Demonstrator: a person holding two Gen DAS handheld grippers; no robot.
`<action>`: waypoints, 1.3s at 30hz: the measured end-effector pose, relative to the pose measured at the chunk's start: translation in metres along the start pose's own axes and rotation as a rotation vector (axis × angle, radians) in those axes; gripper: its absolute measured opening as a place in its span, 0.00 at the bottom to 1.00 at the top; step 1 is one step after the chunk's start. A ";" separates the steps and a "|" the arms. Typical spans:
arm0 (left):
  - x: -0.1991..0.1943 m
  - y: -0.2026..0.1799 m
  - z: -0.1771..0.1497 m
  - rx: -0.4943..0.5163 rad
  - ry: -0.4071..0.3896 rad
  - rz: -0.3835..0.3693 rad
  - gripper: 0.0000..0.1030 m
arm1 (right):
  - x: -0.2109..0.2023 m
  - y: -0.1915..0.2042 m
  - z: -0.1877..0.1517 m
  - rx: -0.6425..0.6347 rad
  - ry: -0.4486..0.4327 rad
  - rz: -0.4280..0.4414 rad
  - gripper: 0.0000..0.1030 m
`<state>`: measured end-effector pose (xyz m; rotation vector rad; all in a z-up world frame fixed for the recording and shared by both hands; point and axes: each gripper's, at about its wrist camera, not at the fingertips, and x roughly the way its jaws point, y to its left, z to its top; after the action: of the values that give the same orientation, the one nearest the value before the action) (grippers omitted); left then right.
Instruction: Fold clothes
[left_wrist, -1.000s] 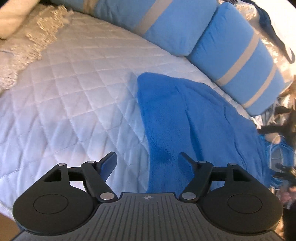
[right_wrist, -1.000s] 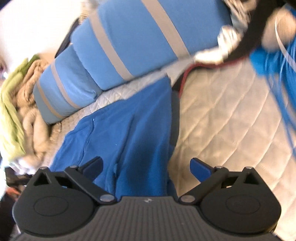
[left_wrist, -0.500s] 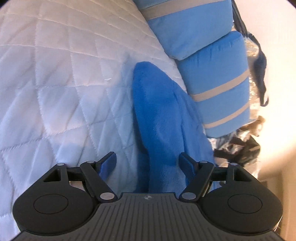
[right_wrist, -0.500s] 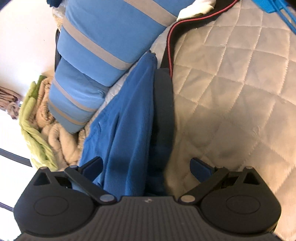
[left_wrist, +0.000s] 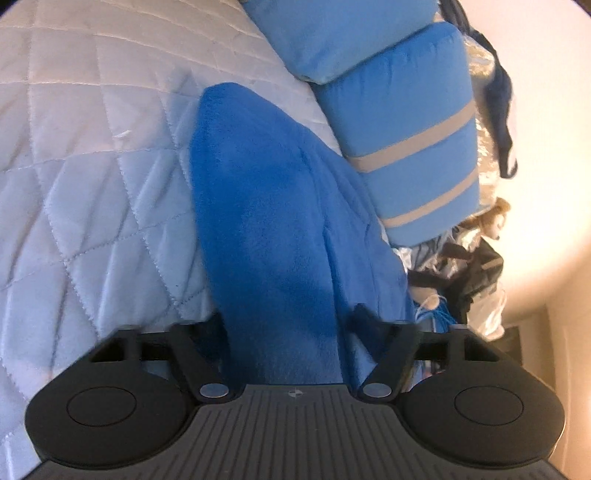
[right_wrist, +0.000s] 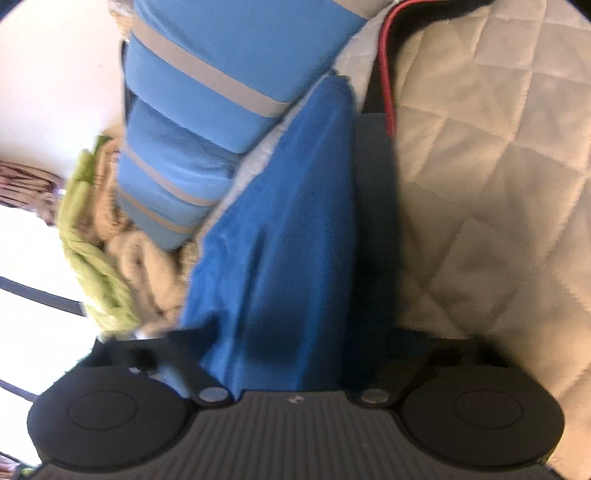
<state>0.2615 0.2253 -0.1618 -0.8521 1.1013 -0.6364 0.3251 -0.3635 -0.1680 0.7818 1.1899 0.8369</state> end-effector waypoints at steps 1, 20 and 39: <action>-0.001 0.000 0.000 -0.009 -0.005 0.008 0.29 | -0.001 -0.001 -0.002 0.011 -0.008 -0.016 0.43; -0.079 -0.106 0.009 0.264 -0.114 0.299 0.16 | -0.018 0.142 -0.044 -0.337 -0.138 -0.159 0.24; -0.256 -0.122 0.091 0.289 -0.376 0.584 0.22 | 0.132 0.263 -0.038 -0.385 -0.099 0.129 0.23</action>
<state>0.2572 0.3889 0.0874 -0.3473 0.8287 -0.1282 0.2734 -0.1184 -0.0084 0.5793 0.8608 1.0825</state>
